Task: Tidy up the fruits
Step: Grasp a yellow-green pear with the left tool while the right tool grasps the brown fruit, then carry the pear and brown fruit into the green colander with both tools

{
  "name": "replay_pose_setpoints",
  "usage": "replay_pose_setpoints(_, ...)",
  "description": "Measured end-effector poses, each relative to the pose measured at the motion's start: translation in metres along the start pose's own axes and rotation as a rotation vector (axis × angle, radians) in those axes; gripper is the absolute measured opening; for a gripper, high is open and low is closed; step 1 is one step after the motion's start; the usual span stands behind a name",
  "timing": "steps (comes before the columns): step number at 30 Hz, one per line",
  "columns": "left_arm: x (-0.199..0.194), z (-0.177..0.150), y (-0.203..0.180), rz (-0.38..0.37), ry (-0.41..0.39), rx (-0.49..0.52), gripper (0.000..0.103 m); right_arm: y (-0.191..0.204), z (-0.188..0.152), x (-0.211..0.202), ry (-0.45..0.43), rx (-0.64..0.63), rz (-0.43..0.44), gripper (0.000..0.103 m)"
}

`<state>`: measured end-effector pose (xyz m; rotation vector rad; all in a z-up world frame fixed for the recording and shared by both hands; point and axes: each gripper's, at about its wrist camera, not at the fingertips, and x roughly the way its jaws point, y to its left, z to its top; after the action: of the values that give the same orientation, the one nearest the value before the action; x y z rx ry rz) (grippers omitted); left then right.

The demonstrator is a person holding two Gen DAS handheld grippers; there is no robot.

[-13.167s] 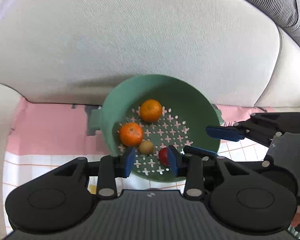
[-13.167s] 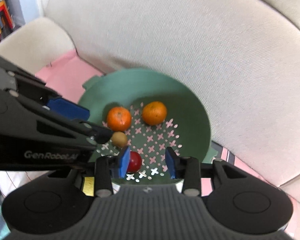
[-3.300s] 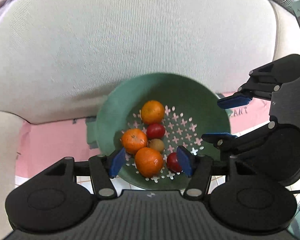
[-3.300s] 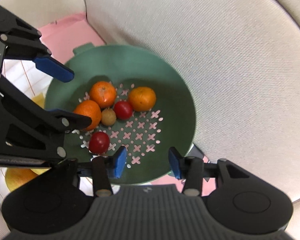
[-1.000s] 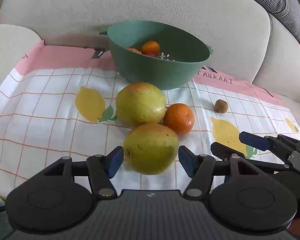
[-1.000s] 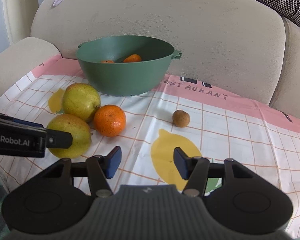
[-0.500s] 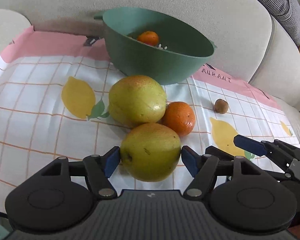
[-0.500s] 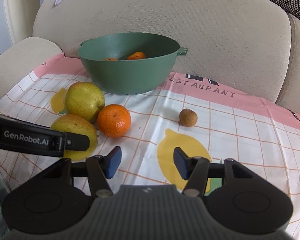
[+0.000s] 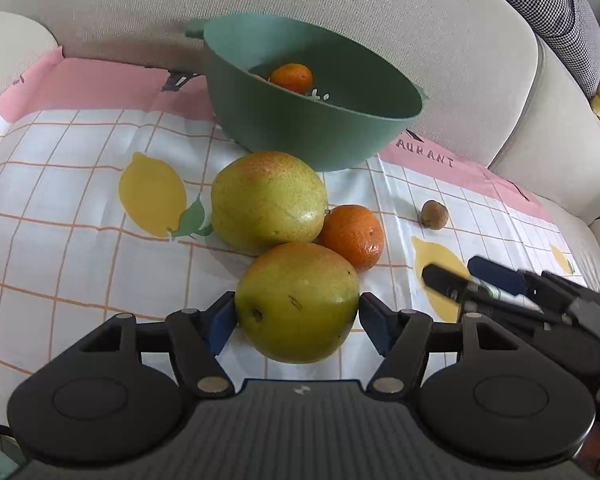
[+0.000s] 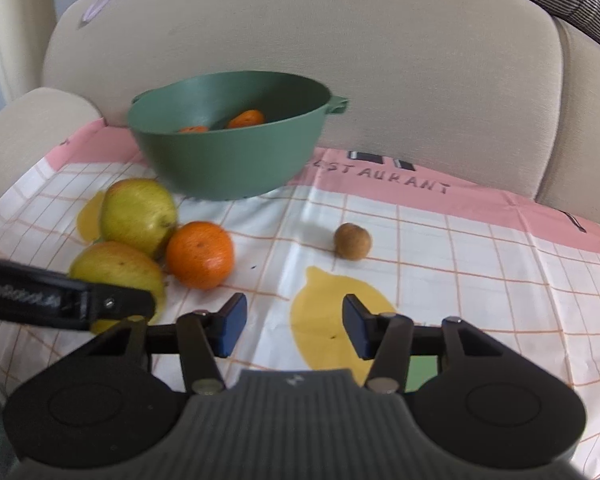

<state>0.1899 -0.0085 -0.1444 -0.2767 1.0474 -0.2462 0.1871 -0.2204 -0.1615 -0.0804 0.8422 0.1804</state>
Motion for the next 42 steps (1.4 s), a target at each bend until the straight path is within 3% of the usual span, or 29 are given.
replay_pose_setpoints(9,-0.004,0.000,-0.001,0.011,-0.010,0.013,0.076,-0.010,0.019,0.022,-0.067,-0.024,-0.111,0.036)
replay_pose_setpoints(15,-0.003,-0.001,-0.002,0.012,-0.005,0.026,0.076,-0.013,0.022,0.041,-0.051,-0.050,-0.123,0.027)
replay_pose_setpoints(27,-0.001,0.001,-0.002,0.009,0.004,0.026,0.076,-0.013,0.020,0.049,-0.042,-0.051,-0.105,0.023)
replay_pose_setpoints(42,-0.024,0.001,-0.007,-0.017,-0.041,0.030,0.076,0.004,0.016,0.008,-0.105,-0.134,-0.084,0.023)
